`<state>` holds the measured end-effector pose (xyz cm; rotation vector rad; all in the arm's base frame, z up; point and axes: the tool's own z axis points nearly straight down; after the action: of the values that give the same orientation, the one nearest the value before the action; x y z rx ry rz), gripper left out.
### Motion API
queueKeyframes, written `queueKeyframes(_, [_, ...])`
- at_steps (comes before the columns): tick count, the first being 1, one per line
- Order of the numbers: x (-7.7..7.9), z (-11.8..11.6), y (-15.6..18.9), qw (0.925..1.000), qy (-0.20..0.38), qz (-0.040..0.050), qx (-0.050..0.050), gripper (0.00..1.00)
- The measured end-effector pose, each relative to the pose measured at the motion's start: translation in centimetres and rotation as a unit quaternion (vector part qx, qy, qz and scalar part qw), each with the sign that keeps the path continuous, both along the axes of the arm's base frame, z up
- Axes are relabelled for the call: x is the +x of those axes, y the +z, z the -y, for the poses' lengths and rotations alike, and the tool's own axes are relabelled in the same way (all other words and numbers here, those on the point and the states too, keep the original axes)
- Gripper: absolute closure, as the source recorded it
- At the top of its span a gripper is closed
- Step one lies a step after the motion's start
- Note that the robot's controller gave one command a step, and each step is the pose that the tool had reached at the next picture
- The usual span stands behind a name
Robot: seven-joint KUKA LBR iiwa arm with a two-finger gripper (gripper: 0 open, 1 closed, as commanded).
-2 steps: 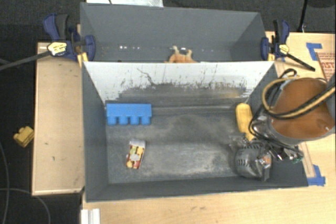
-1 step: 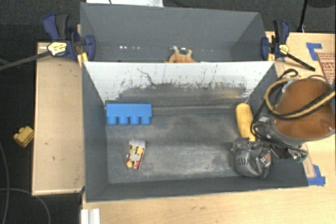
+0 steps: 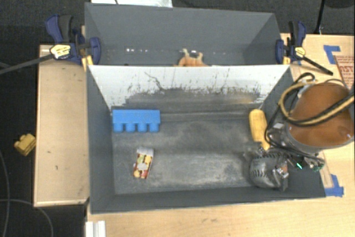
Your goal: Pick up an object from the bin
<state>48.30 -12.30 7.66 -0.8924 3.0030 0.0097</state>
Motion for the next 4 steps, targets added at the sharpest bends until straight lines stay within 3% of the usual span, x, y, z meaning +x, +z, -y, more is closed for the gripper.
queueKeyframes(1, [0.0,0.0,0.0,1.0000,0.000,-0.0002,0.000,0.00])
queueKeyframes(2, [-0.2,-0.7,0.0,0.9960,0.090,-0.0010,-0.004,1.00])
queueKeyframes(3, [-0.2,-0.7,0.0,0.9959,0.090,-0.0010,-0.004,1.00])
queueKeyframes(4, [-0.1,-0.6,4.6,0.9956,0.093,-0.0049,-0.003,1.00])
